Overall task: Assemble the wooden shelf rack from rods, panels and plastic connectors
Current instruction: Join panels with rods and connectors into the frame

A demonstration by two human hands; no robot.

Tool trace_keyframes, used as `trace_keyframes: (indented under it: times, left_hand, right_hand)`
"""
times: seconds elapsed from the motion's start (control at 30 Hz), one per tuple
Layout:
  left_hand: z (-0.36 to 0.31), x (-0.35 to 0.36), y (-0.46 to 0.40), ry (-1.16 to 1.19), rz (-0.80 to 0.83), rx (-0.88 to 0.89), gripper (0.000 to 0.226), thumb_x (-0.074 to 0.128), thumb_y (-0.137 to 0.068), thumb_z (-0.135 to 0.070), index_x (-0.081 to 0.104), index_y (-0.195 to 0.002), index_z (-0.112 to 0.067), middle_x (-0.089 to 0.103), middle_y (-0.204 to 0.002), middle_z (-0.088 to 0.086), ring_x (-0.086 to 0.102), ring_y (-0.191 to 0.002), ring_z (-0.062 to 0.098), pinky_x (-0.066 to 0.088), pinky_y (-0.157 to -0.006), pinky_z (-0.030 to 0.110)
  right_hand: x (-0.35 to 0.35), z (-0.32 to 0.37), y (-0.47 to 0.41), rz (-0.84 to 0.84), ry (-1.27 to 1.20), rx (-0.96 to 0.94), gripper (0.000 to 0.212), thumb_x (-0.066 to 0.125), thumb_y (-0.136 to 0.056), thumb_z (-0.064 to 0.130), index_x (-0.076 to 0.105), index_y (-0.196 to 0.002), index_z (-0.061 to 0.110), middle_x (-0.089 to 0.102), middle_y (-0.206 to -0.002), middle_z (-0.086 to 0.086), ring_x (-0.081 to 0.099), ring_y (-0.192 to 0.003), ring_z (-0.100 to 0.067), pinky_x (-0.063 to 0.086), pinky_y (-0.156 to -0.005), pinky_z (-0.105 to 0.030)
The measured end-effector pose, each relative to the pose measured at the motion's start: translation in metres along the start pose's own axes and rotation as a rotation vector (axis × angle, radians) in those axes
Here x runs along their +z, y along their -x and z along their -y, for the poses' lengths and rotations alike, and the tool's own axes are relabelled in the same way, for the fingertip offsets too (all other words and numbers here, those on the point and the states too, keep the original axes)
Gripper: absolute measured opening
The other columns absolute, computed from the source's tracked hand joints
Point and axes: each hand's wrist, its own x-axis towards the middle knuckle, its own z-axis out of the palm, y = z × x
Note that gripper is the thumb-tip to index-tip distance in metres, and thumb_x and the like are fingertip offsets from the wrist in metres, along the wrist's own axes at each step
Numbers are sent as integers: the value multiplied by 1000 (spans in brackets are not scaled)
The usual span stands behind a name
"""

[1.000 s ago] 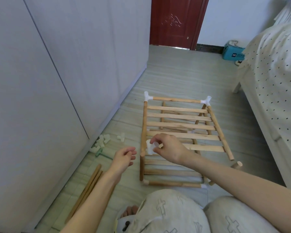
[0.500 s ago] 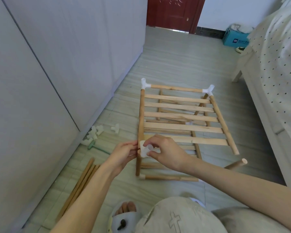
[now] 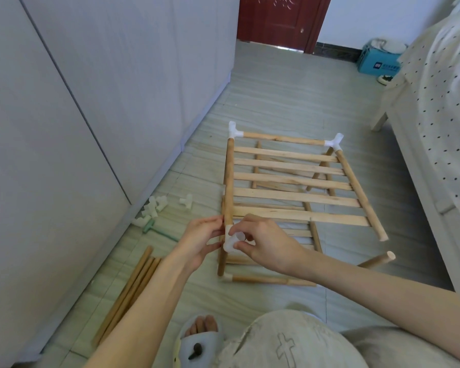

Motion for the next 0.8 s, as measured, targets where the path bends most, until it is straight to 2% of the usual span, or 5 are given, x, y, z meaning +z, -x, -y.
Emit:
trace_keyframes:
  times: [0.17,0.3,0.63,0.7,0.8]
  left_hand:
    - [-1,-1,-1,-8,-11,-18,28,44,-93,-2,68,-93,-16,74,-81,0,67,-82,12,50,-66,30]
    - [0,-2,-1,-17,34,-37,34,47,-88,0,74,-84,-21,75,-87,2,69,-78,7,51,-68,30]
    - [12,-9,-4,-43,108,10,54,33,-81,10,65,-112,-20,73,-100,-3,67,-92,11,51,-73,25]
    - [14,-11,-6,-54,135,20,56,34,-82,12,63,-111,-26,73,-100,-1,68,-91,11,50,-77,26]
    - [20,-14,-7,-104,174,52,54,40,-84,11,60,-107,-34,74,-94,-1,68,-91,8,49,-83,26]
  right_hand:
    - [0,1,-2,14,29,0,24,59,-89,15,65,-112,13,55,-104,0,57,-91,-19,42,-82,-24]
    - [-1,1,-5,39,54,25,25,57,-90,14,64,-114,13,55,-106,-2,58,-92,-22,43,-83,-26]
    - [0,1,-12,19,119,-19,24,54,-90,13,63,-112,11,57,-109,-4,57,-92,-21,36,-74,-19]
    - [0,2,-13,11,137,-33,25,53,-90,12,62,-113,10,56,-109,-5,57,-93,-22,35,-74,-18]
    - [0,4,-15,22,168,-33,26,52,-91,12,61,-116,10,54,-109,-6,57,-95,-24,40,-78,-25]
